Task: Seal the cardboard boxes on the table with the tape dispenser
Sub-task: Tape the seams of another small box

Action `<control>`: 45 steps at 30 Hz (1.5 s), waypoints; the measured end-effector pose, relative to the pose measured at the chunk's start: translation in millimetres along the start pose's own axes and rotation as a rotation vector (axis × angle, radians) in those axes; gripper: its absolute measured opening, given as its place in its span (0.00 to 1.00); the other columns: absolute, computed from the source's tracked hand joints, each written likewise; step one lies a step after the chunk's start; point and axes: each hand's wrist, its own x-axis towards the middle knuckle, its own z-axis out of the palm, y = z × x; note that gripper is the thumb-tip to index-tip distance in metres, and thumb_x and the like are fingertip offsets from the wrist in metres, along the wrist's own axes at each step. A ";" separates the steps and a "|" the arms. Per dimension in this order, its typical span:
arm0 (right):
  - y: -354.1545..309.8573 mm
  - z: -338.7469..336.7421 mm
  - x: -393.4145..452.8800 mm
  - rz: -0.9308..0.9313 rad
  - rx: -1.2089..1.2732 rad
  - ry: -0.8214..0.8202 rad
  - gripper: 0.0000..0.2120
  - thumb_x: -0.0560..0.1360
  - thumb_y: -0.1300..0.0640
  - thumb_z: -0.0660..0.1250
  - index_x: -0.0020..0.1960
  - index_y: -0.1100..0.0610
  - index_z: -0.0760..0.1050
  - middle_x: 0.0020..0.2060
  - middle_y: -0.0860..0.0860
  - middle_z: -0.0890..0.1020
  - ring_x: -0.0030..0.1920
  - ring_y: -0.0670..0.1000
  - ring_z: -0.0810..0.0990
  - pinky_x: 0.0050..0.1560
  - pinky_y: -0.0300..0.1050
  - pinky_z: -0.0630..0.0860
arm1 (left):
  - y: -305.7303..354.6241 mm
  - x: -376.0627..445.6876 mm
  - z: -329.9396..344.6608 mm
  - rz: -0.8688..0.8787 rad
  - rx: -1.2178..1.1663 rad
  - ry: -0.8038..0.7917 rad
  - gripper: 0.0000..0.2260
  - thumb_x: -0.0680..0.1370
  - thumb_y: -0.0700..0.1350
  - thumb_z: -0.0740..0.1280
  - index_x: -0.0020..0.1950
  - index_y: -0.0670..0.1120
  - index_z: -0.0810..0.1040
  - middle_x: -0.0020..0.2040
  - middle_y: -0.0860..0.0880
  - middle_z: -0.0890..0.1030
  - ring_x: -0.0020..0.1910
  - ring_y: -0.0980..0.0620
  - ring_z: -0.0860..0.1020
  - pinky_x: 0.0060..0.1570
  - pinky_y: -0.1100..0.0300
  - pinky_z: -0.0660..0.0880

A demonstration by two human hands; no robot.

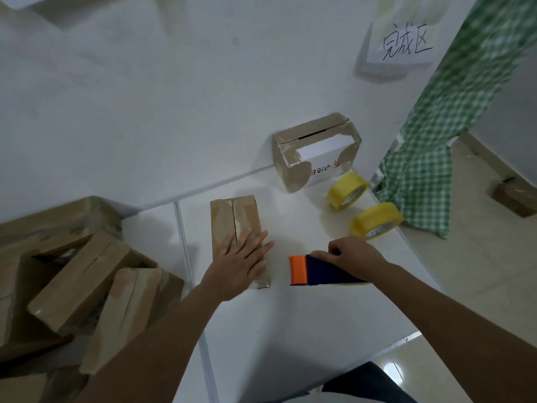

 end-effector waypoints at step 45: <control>-85.7 67.5 0.6 0.073 0.996 -0.163 0.15 0.78 0.65 0.65 0.64 0.56 0.74 0.53 0.52 0.81 0.55 0.47 0.78 0.54 0.38 0.74 | -0.2 -1.5 3.5 -0.037 -0.013 -0.026 0.25 0.85 0.56 0.40 0.80 0.54 0.57 0.81 0.54 0.54 0.80 0.48 0.48 0.76 0.43 0.49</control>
